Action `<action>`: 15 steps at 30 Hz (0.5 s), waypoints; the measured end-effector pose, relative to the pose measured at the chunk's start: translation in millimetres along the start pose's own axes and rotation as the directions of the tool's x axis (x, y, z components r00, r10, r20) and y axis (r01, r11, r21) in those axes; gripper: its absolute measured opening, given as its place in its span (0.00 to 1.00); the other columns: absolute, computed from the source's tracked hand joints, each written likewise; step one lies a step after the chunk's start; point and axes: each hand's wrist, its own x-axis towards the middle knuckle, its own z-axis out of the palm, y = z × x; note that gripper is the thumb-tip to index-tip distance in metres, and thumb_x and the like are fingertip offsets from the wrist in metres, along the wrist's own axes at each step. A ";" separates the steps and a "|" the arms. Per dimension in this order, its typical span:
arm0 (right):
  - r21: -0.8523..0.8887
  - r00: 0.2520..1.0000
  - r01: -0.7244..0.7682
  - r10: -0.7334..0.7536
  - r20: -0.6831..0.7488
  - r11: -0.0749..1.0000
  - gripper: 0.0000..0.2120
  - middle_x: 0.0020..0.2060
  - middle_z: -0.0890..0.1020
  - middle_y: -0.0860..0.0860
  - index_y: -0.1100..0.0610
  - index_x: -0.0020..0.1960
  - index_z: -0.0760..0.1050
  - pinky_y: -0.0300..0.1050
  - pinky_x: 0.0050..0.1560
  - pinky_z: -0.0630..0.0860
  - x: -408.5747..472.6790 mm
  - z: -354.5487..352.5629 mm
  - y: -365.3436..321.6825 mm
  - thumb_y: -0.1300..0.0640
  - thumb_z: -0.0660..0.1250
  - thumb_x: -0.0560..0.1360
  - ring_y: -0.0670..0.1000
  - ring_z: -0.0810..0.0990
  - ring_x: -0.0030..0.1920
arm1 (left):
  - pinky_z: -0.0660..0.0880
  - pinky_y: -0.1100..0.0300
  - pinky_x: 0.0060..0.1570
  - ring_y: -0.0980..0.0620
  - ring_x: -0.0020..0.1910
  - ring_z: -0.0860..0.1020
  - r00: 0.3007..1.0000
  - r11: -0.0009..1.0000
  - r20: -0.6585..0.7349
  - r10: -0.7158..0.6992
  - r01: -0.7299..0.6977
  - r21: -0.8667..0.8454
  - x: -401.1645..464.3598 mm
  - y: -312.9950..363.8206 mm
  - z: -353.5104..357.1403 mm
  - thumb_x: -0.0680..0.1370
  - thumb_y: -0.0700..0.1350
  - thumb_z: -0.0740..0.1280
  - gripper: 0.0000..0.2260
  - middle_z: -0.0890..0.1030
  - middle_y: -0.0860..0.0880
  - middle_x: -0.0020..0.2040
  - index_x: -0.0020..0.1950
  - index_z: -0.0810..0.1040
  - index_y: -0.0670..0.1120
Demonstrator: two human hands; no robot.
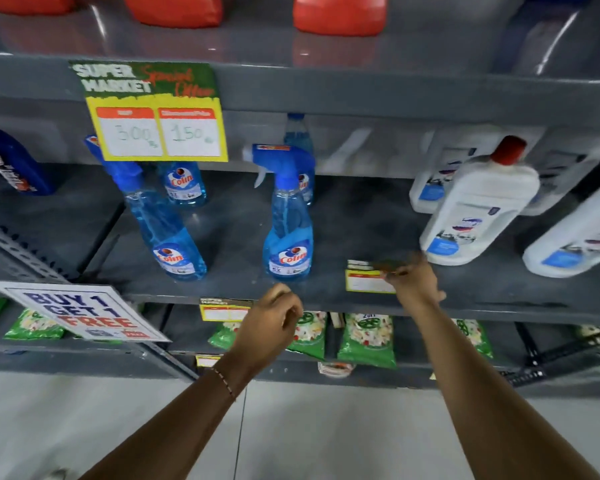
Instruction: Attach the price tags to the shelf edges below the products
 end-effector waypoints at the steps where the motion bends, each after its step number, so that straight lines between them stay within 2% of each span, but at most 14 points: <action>1: 0.057 0.998 0.010 -0.013 0.058 0.998 0.18 0.50 0.84 0.47 0.47 0.57 0.76 0.60 0.61 0.59 2.0 -2.1 0.4 0.47 0.73 0.69 0.55 0.77 0.53 | 0.76 0.52 0.39 0.51 0.39 0.76 1.000 0.999 -0.005 -0.010 0.010 -0.036 6.5 11.1 9.4 0.72 0.34 0.66 0.07 0.76 0.48 0.42 0.41 0.76 0.46; 3: 0.147 0.985 0.102 -0.121 0.123 0.984 0.04 0.42 0.84 0.42 0.43 0.44 0.80 0.60 0.62 0.64 3.8 -10.5 8.1 0.46 0.72 0.70 0.50 0.78 0.47 | 0.75 0.60 0.45 0.53 0.42 0.77 0.997 0.990 -0.042 -0.069 0.063 -0.127 22.1 34.6 26.6 0.72 0.34 0.67 0.08 0.78 0.48 0.45 0.45 0.78 0.47; 4: 0.205 0.971 0.160 -0.191 0.142 0.966 0.02 0.40 0.83 0.41 0.41 0.40 0.80 0.58 0.59 0.69 2.6 -14.8 13.0 0.47 0.72 0.70 0.49 0.80 0.46 | 0.75 0.63 0.48 0.54 0.45 0.78 0.991 0.981 -0.067 -0.113 0.101 -0.168 29.9 42.2 33.4 0.73 0.35 0.68 0.09 0.79 0.48 0.48 0.48 0.79 0.47; 5: 0.261 0.957 0.197 -0.243 0.157 0.945 0.05 0.39 0.83 0.41 0.41 0.38 0.79 0.54 0.54 0.74 -0.7 -21.7 18.4 0.50 0.73 0.70 0.49 0.81 0.46 | 0.74 0.65 0.51 0.55 0.49 0.78 0.984 0.970 -0.083 -0.159 0.140 -0.199 38.1 49.3 39.4 0.73 0.38 0.70 0.10 0.80 0.49 0.51 0.53 0.79 0.47; 7: 0.337 0.937 0.233 -0.303 0.174 0.912 0.07 0.38 0.83 0.45 0.46 0.41 0.79 0.42 0.45 0.74 -8.5 -47.0 39.4 0.58 0.72 0.72 0.47 0.82 0.44 | 0.72 0.68 0.53 0.63 0.50 0.77 0.978 0.956 -0.055 -0.201 0.184 -0.228 57.2 71.1 59.5 0.73 0.42 0.73 0.16 0.80 0.54 0.54 0.60 0.78 0.46; 9: 0.350 0.929 0.269 -0.338 0.153 0.897 0.07 0.37 0.83 0.45 0.51 0.44 0.80 0.32 0.40 0.73 -13.8 -71.4 71.2 0.63 0.71 0.73 0.41 0.81 0.39 | 0.73 0.74 0.47 0.72 0.39 0.76 0.984 0.950 0.040 -0.176 0.180 -0.256 71.8 97.9 84.2 0.72 0.40 0.74 0.14 0.83 0.53 0.48 0.57 0.81 0.46; 12: 0.320 0.920 0.327 -0.377 0.105 0.889 0.11 0.40 0.84 0.42 0.53 0.47 0.81 0.24 0.39 0.71 -14.2 -101.0 123.0 0.67 0.71 0.71 0.33 0.80 0.38 | 0.72 0.79 0.36 0.75 0.29 0.75 0.972 0.942 0.167 -0.164 0.205 -0.265 82.4 141.8 131.4 0.72 0.38 0.72 0.05 0.87 0.47 0.42 0.46 0.85 0.44; 14: 0.278 0.928 0.343 -0.370 0.046 0.897 0.10 0.41 0.85 0.46 0.53 0.47 0.83 0.24 0.40 0.71 -7.4 -116.5 151.3 0.65 0.74 0.69 0.37 0.80 0.38 | 0.70 0.79 0.32 0.73 0.27 0.74 0.970 0.947 0.188 -0.154 0.199 -0.252 84.9 168.8 163.2 0.73 0.39 0.72 0.03 0.87 0.46 0.39 0.44 0.85 0.45; 15: 0.259 0.926 0.362 -0.377 0.007 0.895 0.09 0.41 0.86 0.49 0.54 0.46 0.84 0.28 0.41 0.72 -2.8 -123.9 162.2 0.65 0.75 0.68 0.42 0.81 0.39 | 0.70 0.79 0.32 0.72 0.26 0.75 0.971 0.951 0.192 -0.142 0.188 -0.245 86.2 181.7 176.6 0.73 0.39 0.71 0.03 0.87 0.46 0.38 0.43 0.84 0.45</action>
